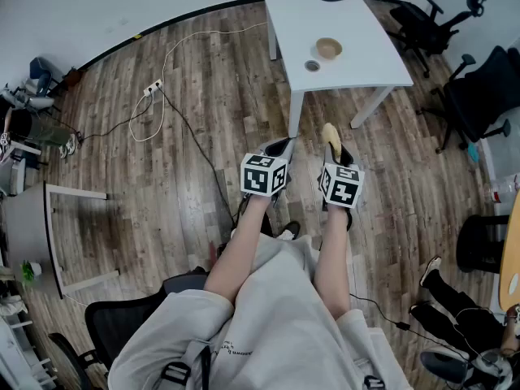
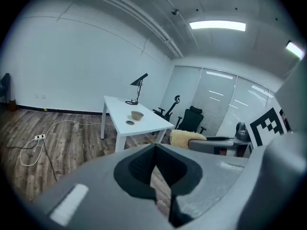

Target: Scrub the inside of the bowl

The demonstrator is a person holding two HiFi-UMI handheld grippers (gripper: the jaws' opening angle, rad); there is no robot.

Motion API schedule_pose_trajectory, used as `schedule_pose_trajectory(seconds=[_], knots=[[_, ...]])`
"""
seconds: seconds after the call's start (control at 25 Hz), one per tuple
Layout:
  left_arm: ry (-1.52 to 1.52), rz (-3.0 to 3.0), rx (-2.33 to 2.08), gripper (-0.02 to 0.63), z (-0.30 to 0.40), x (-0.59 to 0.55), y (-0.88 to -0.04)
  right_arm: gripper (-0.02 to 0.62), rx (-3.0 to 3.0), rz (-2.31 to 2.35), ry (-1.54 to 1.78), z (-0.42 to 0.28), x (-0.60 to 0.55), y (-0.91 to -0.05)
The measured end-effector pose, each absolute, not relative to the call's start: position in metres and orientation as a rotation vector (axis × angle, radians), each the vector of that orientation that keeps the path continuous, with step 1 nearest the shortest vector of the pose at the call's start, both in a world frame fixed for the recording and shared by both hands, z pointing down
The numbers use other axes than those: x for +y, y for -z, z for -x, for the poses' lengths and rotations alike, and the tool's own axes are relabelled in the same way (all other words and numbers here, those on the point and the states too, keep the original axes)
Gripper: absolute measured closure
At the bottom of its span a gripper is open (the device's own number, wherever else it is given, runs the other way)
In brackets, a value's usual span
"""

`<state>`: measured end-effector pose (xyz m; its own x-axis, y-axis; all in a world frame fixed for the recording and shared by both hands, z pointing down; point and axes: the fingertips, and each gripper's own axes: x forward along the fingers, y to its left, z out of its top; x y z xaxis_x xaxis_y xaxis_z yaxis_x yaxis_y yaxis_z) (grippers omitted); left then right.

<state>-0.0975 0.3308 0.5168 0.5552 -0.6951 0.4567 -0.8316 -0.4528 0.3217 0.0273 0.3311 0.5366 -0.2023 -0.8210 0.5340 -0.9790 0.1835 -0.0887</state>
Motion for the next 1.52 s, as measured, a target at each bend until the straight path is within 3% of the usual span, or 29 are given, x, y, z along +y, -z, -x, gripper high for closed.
schedule_pose_trajectory(seconds=[0.84,1.52], knots=[[-0.408,-2.337,-1.266,0.606,0.087,0.29,-0.521,0.472,-2.11,-1.692,-0.582,-0.038,0.298,-0.54],[-0.382,-2.364,-1.203,0.606,0.082,0.196,-0.523,0.472,-2.126,-1.686,-0.632,-0.051,0.219,-0.541]])
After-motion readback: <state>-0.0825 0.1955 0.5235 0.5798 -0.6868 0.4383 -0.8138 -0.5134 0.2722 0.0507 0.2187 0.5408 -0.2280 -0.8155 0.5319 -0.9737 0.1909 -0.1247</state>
